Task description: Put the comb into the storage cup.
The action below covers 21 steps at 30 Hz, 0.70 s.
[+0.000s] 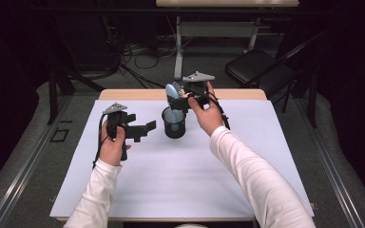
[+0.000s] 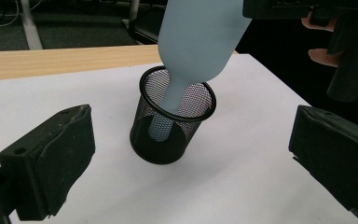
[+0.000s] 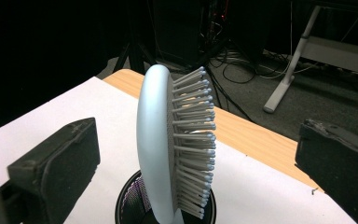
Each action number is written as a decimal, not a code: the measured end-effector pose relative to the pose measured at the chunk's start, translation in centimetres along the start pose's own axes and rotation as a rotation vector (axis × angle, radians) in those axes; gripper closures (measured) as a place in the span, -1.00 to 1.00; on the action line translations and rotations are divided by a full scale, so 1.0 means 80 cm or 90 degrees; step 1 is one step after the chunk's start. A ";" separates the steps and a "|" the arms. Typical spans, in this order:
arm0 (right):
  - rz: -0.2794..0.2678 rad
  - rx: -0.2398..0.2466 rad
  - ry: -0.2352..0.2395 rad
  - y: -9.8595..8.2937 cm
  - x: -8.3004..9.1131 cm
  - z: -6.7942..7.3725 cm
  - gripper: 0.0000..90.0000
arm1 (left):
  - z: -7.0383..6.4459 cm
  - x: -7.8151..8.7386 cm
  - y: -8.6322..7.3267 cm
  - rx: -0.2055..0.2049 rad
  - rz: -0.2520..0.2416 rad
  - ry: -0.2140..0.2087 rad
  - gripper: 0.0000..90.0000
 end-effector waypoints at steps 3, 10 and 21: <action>0.002 0.002 0.000 0.000 0.002 0.001 -1.00 | 0.000 0.000 -0.001 -0.005 0.003 0.001 -0.99; -0.005 0.005 -0.003 0.003 0.009 0.001 -1.00 | 0.000 0.000 -0.001 -0.005 0.003 0.002 -0.99; -0.002 0.001 0.014 0.003 0.022 0.005 -1.00 | 0.001 0.002 0.000 -0.004 0.001 0.001 -0.99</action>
Point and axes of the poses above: each handheld gripper's, and its own axes: x roughly backward along the jaws, y roughly out of its top, z roughly to its left, the point moved 8 cm from there along -x, roughly forward along the jaws, and after that the axes turned 13 degrees about -x, right-handed, at the moved point
